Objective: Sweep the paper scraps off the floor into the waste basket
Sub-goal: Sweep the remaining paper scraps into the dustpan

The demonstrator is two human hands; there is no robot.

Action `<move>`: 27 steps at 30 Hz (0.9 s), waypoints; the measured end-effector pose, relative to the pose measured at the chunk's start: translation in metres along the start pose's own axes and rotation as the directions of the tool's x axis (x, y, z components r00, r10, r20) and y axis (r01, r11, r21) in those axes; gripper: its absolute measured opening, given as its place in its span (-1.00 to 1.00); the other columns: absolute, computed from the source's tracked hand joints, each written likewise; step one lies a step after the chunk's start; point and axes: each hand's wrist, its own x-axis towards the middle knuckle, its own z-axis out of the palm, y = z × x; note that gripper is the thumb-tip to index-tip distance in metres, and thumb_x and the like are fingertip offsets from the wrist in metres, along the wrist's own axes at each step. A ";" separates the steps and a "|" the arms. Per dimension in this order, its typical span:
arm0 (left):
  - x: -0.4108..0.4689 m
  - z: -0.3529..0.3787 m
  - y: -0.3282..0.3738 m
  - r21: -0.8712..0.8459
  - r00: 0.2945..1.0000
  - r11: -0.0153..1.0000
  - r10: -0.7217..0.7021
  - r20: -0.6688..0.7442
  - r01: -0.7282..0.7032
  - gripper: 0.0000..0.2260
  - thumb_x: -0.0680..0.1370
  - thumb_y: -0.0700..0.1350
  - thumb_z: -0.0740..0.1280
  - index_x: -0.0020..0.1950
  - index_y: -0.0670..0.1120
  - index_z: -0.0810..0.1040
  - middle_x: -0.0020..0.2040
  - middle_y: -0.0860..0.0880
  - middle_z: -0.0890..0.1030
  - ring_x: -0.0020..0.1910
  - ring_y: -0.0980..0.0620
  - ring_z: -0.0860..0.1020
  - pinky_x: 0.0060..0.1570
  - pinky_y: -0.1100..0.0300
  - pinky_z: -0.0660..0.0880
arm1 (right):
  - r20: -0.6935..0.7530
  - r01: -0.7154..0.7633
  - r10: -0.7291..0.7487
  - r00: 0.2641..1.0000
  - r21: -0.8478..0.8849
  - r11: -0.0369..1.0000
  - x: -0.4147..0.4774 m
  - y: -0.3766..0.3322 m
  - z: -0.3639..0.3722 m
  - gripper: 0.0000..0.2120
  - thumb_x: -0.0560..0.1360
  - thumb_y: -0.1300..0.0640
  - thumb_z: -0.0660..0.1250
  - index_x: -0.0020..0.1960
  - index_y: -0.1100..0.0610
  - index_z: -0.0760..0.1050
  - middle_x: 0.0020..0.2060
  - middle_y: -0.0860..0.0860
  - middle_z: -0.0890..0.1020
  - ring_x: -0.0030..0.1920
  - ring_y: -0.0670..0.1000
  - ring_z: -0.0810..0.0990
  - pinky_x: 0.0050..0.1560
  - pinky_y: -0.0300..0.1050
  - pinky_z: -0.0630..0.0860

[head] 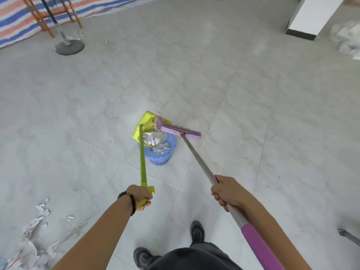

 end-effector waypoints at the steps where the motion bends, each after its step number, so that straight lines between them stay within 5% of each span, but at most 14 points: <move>1: 0.000 0.002 -0.001 -0.015 1.000 1.000 -0.002 0.001 0.002 -0.74 0.49 -0.41 0.28 0.11 -0.21 0.61 -0.15 -0.06 0.59 -0.51 0.01 0.50 -0.55 0.31 0.28 | -0.003 0.004 -0.005 1.000 -0.007 1.000 0.004 0.000 0.002 -0.91 0.43 0.32 0.20 -0.12 0.17 0.42 -0.41 0.07 0.45 -0.55 -0.04 0.35 -0.52 -0.25 0.34; 12: -0.011 -0.014 0.009 0.019 0.997 1.000 0.011 -0.076 -0.010 -0.87 0.49 -0.40 0.31 0.00 -0.26 0.53 -0.26 -0.13 0.54 -0.56 0.03 0.49 -0.59 0.31 0.29 | 0.028 -0.026 0.033 0.999 -0.200 0.980 0.038 0.010 0.015 -0.69 0.42 0.28 0.19 0.14 0.18 0.48 -0.34 0.07 0.45 -0.54 -0.04 0.38 -0.50 -0.25 0.39; 15: -0.011 -0.017 0.011 0.076 0.995 0.997 0.020 -0.100 -0.012 -0.89 0.50 -0.40 0.30 -0.02 -0.26 0.52 -0.25 -0.13 0.54 -0.51 0.01 0.48 -0.58 0.30 0.28 | 0.020 -0.016 0.019 1.000 -0.156 0.988 0.028 0.015 0.009 -0.67 0.41 0.29 0.21 0.16 0.15 0.48 -0.36 0.07 0.45 -0.54 -0.04 0.37 -0.49 -0.24 0.37; 21: -0.012 -0.015 0.009 0.165 0.982 0.985 0.084 -0.168 -0.056 -0.87 0.48 -0.42 0.23 -0.08 -0.26 0.52 -0.25 -0.14 0.52 -0.47 -0.04 0.46 -0.53 0.29 0.22 | 0.029 0.074 -0.072 0.997 -0.069 0.995 0.012 0.018 0.010 -0.36 0.44 0.26 0.25 0.49 -0.09 0.30 -0.36 0.06 0.49 -0.52 -0.04 0.40 -0.50 -0.24 0.40; 27: -0.023 -0.007 0.001 0.205 0.970 0.971 0.159 -0.185 -0.120 -0.79 0.44 -0.40 0.21 -0.14 -0.17 0.57 -0.23 -0.11 0.53 -0.47 -0.02 0.45 -0.54 0.30 0.21 | 0.045 0.129 -0.127 0.991 -0.040 0.991 0.023 0.002 0.024 -0.51 0.45 0.27 0.23 0.26 -0.18 0.33 -0.32 0.08 0.45 -0.51 -0.03 0.37 -0.49 -0.22 0.40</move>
